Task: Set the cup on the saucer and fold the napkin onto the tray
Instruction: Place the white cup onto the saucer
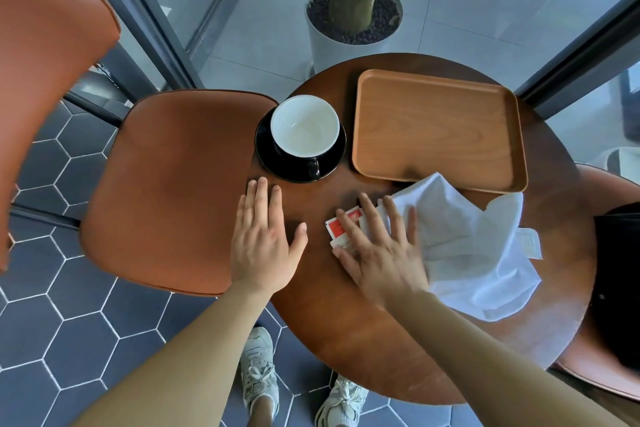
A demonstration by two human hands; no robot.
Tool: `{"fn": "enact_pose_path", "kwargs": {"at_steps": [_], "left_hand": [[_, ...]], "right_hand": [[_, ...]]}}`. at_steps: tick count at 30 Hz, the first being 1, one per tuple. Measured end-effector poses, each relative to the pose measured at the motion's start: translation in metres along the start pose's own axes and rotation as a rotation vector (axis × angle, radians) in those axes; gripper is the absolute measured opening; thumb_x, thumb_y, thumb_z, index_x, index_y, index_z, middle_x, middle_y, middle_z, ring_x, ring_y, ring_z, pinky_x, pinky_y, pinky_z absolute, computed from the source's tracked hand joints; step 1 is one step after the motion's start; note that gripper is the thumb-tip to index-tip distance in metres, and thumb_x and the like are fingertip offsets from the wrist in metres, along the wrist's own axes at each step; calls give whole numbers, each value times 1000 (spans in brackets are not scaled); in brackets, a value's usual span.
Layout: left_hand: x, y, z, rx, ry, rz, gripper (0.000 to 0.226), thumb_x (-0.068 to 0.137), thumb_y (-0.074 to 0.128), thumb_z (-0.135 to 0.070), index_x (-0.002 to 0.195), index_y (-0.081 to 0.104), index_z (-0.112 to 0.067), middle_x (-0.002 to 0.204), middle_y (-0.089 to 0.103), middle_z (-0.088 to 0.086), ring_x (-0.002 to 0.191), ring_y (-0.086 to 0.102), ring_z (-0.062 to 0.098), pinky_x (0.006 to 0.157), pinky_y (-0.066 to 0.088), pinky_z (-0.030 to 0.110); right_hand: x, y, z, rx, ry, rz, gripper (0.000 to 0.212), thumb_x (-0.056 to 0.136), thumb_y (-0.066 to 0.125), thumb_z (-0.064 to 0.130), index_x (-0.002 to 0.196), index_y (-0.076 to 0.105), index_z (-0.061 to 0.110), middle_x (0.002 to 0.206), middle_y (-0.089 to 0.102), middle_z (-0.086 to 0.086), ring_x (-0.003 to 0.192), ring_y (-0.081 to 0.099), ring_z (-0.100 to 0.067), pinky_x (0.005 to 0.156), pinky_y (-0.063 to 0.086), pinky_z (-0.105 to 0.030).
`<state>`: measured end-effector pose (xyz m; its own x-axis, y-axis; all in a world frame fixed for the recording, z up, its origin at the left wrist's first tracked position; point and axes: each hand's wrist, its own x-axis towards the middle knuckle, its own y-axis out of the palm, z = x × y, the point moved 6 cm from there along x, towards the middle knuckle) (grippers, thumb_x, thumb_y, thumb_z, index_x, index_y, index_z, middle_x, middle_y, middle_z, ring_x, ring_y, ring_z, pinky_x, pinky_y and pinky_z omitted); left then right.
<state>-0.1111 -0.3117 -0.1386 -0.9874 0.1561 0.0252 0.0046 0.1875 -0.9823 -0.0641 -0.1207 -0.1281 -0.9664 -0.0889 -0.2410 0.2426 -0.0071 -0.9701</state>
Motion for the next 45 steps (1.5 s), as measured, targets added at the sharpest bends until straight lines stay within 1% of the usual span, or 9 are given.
{"fn": "enact_pose_path", "kwargs": {"at_steps": [7,12,15,19,21,25,31,36,45], "left_hand": [[0,-2,-1,-4,-12,35,72,97,40,-47,151,33,0,163,20,21,153,14,34,125,16,47],[6,-15,-6,-138,-51,-9,66,89,65,-37,141,47,0,154,36,25,146,30,40,120,28,51],[10,-25,-15,-259,-94,-115,58,86,69,-40,129,56,-1,135,54,21,127,49,38,106,43,49],[16,-33,-33,-329,-259,-134,60,85,67,-55,125,57,-11,121,61,11,110,57,29,85,52,44],[20,-36,-33,-364,-348,-148,57,82,67,-60,116,59,-15,112,63,6,102,60,27,76,52,41],[33,-41,-33,-417,-416,-149,50,79,65,-65,102,59,-21,93,61,-6,85,58,16,64,37,28],[45,-47,-39,-365,-394,-169,45,82,66,-61,100,56,-21,94,64,-4,81,59,17,63,43,30],[46,-51,-41,-286,-327,-210,41,87,68,-49,109,59,-16,97,65,0,85,63,20,60,38,28],[42,-53,-26,-450,-378,-248,24,89,71,-29,106,72,-12,92,68,2,83,62,18,68,38,25]], "right_hand": [[5,9,-1,45,6,-8,63,96,12,72,155,9,49,168,11,2,154,2,-35,118,1,-68],[4,8,-1,64,2,-40,63,96,18,71,154,17,47,167,19,1,153,9,-36,116,8,-69],[2,10,-2,73,0,-73,62,96,21,70,153,23,45,165,24,0,152,12,-37,115,12,-70],[-1,13,-5,69,-10,-98,61,97,23,69,152,27,44,164,27,-1,151,14,-37,115,12,-71],[-1,14,-4,71,-16,-112,60,97,23,69,151,29,43,163,29,-1,151,15,-38,115,11,-72],[1,11,-3,81,-24,-121,60,98,23,69,151,30,43,163,31,-2,151,15,-38,114,12,-72],[0,11,-4,91,-16,-102,61,97,20,70,152,27,43,164,28,-2,152,12,-38,115,10,-71],[-1,10,-4,101,-13,-81,62,97,16,70,153,24,44,165,25,-1,153,10,-37,116,8,-70],[-3,10,-7,106,0,-57,62,97,18,70,153,26,45,166,24,-1,153,10,-36,116,13,-69]]}}
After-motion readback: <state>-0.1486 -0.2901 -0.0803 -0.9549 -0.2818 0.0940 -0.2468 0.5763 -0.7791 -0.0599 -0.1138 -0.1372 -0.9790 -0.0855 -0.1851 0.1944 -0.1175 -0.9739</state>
